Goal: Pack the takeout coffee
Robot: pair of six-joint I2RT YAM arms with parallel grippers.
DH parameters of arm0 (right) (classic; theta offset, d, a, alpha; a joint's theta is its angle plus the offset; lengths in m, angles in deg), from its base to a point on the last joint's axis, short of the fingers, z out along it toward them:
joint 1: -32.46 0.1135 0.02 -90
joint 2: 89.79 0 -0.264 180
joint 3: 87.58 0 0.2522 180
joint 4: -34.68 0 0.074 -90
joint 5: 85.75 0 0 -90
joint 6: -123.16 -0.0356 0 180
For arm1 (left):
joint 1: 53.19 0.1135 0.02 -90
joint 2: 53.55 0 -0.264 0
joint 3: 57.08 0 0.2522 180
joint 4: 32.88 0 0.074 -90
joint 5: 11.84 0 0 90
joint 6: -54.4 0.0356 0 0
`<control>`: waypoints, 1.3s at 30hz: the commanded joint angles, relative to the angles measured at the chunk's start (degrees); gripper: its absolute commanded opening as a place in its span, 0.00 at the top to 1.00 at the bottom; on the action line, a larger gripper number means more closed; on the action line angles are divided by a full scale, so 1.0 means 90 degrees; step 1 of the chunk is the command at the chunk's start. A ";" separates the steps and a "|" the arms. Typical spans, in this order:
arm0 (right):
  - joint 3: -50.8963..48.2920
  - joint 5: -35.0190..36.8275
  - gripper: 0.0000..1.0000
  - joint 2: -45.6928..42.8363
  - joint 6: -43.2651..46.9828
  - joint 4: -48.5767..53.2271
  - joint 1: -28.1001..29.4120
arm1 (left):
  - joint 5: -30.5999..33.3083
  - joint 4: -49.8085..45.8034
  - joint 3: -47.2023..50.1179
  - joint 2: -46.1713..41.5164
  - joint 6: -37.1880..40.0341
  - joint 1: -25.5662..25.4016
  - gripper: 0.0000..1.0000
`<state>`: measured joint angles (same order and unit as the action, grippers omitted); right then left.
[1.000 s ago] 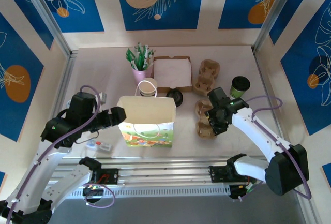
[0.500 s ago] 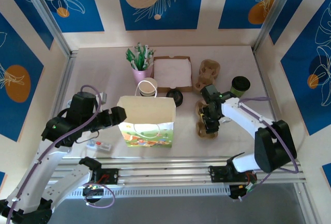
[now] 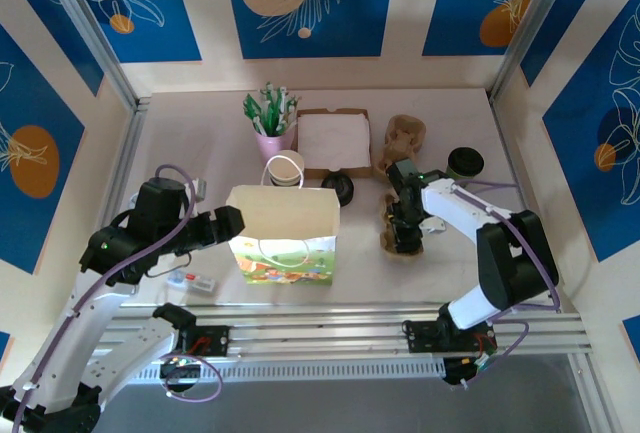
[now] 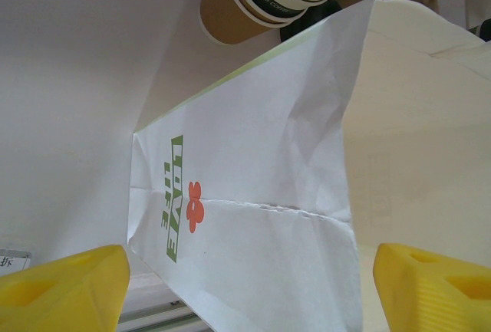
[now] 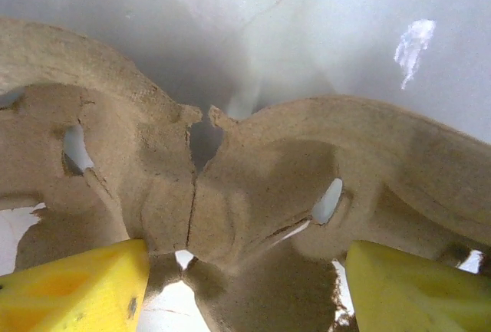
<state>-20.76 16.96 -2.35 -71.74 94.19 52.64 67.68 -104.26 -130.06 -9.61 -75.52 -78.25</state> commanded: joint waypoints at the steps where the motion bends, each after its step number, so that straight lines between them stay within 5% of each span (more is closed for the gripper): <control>1: 0.0250 0.0125 0.31 0.0118 0.0146 0.0161 -0.0102 | -0.0105 -0.0100 -0.0218 -0.0036 0.0147 -0.0064 0.17; 13: -0.0048 0.0207 0.29 -0.0760 0.0026 -0.0162 0.0122 | -0.0086 -0.0096 -0.0214 -0.0043 0.0133 -0.0062 0.17; 21: -0.0069 -0.0620 0.24 -0.0243 -0.0069 -0.0557 -0.0289 | -0.0115 -0.0119 -0.0263 0.0019 0.0183 -0.0059 0.17; 39: 0.0096 -0.0612 0.18 0.0187 -0.0281 -0.0568 -0.0509 | -0.0085 -0.0244 -0.0236 -0.0010 0.0297 -0.0059 0.15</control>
<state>-20.95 13.53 -2.40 -73.36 88.27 48.64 67.68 -104.81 -130.78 -9.48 -74.01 -78.29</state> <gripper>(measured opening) 0.820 0.849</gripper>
